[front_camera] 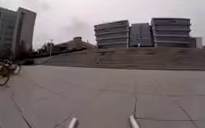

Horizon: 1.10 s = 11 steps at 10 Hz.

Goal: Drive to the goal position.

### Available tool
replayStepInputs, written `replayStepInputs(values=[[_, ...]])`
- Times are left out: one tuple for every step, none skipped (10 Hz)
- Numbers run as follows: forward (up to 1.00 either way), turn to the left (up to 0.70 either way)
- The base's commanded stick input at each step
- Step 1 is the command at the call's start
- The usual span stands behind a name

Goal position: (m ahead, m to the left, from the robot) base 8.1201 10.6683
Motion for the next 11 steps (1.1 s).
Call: replayStepInputs(values=[[1.0, 0.0], [1.0, 0.0], [1.0, 0.2], [1.0, 0.39], [1.0, 0.26], [1.0, 0.12], [1.0, 0.04], [1.0, 0.05], [1.0, 0.04], [1.0, 0.0], [1.0, 0.0]])
